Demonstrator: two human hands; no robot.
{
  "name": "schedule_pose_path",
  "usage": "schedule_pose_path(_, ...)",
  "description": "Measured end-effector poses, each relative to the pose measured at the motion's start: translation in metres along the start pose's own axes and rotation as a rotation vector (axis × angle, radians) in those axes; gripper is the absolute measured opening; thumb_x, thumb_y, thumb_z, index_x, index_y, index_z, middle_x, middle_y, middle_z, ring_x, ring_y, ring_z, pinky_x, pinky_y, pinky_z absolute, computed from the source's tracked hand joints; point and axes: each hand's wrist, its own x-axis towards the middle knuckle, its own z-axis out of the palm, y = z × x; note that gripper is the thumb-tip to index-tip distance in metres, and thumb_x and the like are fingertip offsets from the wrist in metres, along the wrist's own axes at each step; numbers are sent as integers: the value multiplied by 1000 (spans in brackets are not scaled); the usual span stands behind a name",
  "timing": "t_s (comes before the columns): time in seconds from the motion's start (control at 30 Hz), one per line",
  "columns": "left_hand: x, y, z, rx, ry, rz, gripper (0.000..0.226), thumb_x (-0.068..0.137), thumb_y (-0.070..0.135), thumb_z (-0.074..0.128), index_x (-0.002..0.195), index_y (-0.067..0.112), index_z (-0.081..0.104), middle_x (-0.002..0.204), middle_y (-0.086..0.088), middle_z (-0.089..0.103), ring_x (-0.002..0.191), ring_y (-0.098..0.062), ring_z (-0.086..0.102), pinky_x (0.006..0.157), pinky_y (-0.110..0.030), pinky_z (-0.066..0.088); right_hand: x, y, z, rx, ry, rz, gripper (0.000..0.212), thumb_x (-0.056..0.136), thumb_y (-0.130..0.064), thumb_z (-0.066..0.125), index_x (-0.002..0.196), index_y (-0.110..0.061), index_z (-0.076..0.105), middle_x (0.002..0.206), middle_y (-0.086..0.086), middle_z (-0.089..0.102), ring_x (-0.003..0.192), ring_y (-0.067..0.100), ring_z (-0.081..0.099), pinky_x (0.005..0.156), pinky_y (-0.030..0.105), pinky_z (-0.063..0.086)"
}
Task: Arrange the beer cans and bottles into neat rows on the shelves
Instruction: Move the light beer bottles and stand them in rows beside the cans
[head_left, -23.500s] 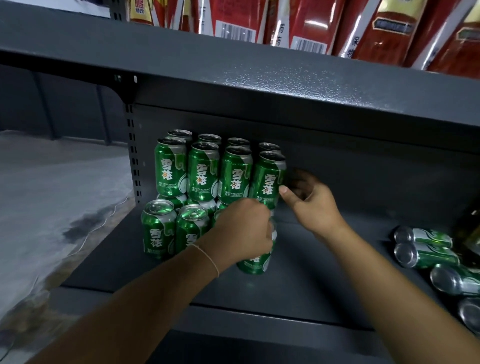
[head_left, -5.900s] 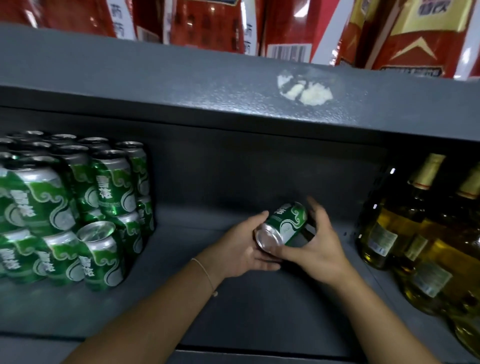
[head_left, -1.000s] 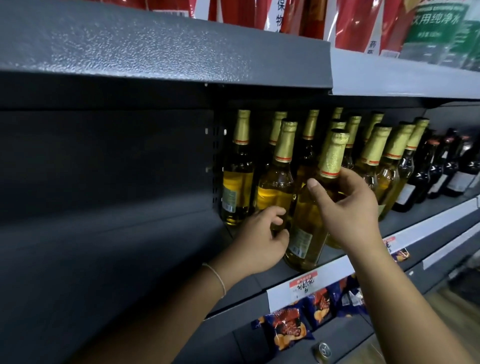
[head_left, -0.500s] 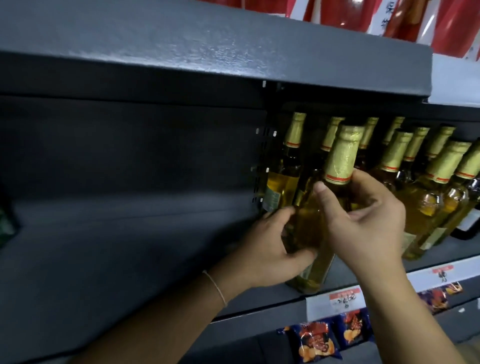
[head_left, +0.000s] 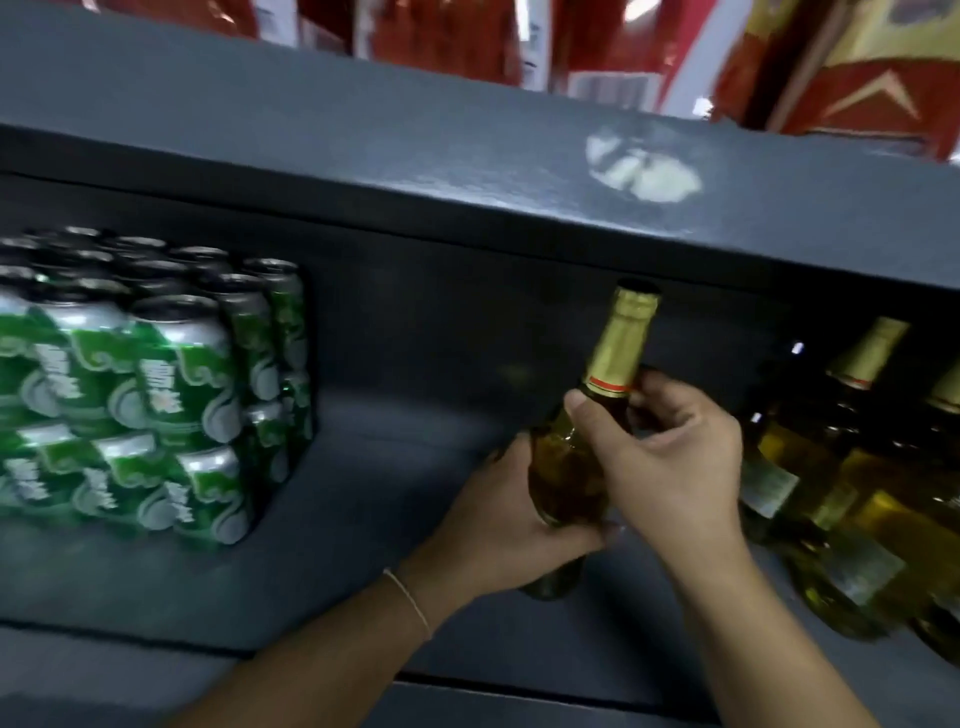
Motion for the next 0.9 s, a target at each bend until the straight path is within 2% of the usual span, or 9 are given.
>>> schedule_pose_path(0.2,-3,-38,-60,25,129,-52,77,51,64,83,115,47,44,114,19,59,104,1,59,91,-31,54,-3,-18,72,43,-84,26,16,73,-30,84,85,-25,74,77,-12,74,75,6,71,73,42,61)
schedule_pose_path(0.43,-4,-66,-102,64,160,-80,78,53,64,80,120,41,46,112,18,56,103,-1,57,91,-32,53,-5,-23,129,51,-44,78,21,72,-33,85,86,-24,73,74,-12,74,73,8,71,73,43,60)
schedule_pose_path(0.67,2,-85,-123,90,174,-96,70,55,67,74,113,42,46,109,14,55,102,-6,56,88,-36,53,0,-24,166,-4,16,108,21,72,-37,82,87,-26,72,72,-10,72,71,8,70,74,40,59)
schedule_pose_path(0.77,9,-93,-126,79,208,-113,64,57,67,72,110,42,46,108,10,57,102,-10,57,88,-38,53,8,-22,180,-24,37,104,22,72,-35,81,89,-23,72,78,-10,72,76,6,69,75,33,58)
schedule_pose_path(0.9,20,-97,-128,97,286,-124,64,61,65,71,111,31,49,108,2,57,103,-17,57,89,-39,52,21,-20,196,-76,52,80,20,73,-32,79,84,-18,71,75,-6,72,70,9,68,66,29,54)
